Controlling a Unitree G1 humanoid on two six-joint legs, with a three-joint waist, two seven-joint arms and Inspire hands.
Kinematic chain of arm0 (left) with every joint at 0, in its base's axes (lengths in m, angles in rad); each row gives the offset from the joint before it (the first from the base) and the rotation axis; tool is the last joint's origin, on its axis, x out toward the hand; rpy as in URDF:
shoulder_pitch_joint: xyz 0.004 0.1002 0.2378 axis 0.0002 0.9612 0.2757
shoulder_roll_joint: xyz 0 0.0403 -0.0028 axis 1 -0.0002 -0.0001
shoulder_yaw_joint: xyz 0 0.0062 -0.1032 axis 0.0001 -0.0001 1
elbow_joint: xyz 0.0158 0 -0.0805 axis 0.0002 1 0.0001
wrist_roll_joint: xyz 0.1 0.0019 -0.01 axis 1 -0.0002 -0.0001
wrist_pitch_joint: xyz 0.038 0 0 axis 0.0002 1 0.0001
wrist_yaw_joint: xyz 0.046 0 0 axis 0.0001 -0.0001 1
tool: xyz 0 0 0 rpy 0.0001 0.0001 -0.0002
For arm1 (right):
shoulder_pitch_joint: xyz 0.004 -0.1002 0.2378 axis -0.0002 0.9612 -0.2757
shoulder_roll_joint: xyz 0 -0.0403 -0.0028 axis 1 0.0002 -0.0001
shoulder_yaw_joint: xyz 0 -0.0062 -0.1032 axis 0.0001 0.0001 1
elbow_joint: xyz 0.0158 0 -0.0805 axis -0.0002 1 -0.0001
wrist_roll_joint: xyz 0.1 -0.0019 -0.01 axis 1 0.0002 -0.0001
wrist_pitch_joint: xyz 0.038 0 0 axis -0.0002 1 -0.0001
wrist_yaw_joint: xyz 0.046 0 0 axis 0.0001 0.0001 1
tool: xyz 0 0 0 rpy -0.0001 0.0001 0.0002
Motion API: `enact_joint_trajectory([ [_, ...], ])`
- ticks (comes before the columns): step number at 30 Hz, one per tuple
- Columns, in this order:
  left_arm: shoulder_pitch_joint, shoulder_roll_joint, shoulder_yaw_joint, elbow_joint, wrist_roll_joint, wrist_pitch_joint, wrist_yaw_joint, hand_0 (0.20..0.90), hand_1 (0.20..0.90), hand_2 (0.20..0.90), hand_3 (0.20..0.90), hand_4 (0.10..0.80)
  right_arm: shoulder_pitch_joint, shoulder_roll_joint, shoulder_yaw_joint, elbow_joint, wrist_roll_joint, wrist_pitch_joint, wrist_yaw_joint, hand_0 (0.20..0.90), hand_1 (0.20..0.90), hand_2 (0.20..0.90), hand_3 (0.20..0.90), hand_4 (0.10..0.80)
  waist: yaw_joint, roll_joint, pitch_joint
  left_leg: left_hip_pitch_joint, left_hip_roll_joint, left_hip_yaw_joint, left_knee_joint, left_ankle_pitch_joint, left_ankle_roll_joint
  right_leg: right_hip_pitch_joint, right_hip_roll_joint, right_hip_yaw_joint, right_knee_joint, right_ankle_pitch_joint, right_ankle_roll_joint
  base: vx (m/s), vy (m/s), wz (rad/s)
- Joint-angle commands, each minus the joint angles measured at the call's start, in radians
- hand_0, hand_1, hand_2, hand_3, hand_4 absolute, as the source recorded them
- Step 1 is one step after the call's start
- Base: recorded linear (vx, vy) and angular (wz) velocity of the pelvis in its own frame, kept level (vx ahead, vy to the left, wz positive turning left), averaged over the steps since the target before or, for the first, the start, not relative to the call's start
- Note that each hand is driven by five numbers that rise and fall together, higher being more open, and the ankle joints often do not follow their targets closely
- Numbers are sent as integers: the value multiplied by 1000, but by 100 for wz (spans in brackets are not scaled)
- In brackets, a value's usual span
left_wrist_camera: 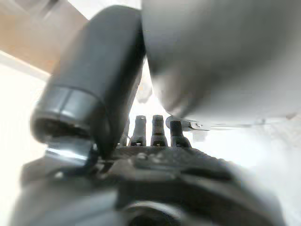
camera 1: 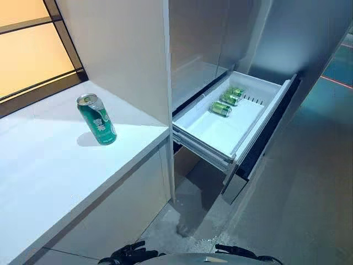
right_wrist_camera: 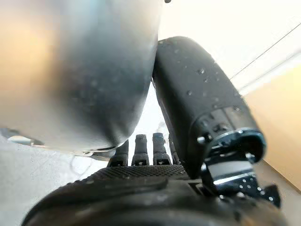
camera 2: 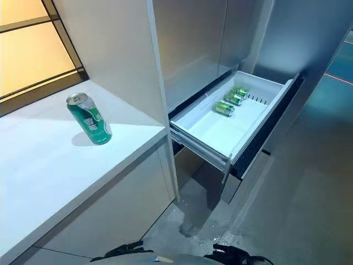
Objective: Put drinks into fridge and close the fridge
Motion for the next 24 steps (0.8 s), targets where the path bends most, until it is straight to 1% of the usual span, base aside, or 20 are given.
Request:
enact_joint_trajectory([
  [1,-29,-21,-32,29,-4,-63,-13,900,900,900,900,800,-34,-21,10,43,-5,6,28,900,900,900,900,800,18,22,13,46,-14,78,53,-161,22,-103,-24,-47,81,17,48,0,0,0],
  [10,-25,-21,-16,33,-14,-97,9,900,900,900,900,800,-31,-22,3,49,-13,-1,30,900,900,900,900,800,18,23,14,47,-15,78,54,-162,24,-101,-25,-49,81,18,46,0,0,0],
  [13,-26,-20,-14,32,-23,-121,-24,900,900,900,900,800,-32,-21,3,51,-17,-3,29,900,900,900,900,800,17,23,14,48,-15,79,53,-162,23,-100,-24,-48,80,17,45,0,0,0],
  [16,-28,-17,-40,11,34,-198,-103,900,900,900,900,800,-35,-25,6,48,-22,0,29,900,900,900,900,800,16,24,14,49,-14,81,52,-162,21,-102,-23,-46,82,17,46,0,0,0],
  [17,-33,-14,-60,-6,48,-221,-132,900,900,900,900,800,-37,-30,9,42,-25,3,32,900,900,900,900,800,14,25,15,48,-13,83,51,-162,20,-104,-23,-45,83,17,47,0,0,0],
  [19,-40,-7,-94,-31,50,-242,-215,900,900,900,900,800,-42,-39,14,35,-30,9,36,900,900,900,900,800,11,29,17,46,-11,84,51,-160,19,-108,-22,-42,84,18,48,-17,5,0],
  [20,-42,-6,-103,-39,39,-239,-223,900,900,900,900,800,-43,-40,15,33,-30,11,36,900,900,900,900,800,11,29,18,46,-11,85,50,-160,19,-108,-22,-41,84,18,48,-31,21,-1],
  [21,-55,2,-141,-92,11,-230,-308,900,900,900,900,800,-50,-50,24,18,-32,24,38,900,900,900,900,800,6,35,24,50,-10,86,47,-159,19,-108,-21,-38,87,17,50,-37,26,-1],
  [24,-78,23,-181,-220,-52,-162,-435,900,900,900,900,800,-61,-67,31,-11,-37,51,46,900,900,900,900,800,3,42,25,43,-8,89,46,-157,20,-119,-22,-34,90,20,52,-40,28,-2],
])
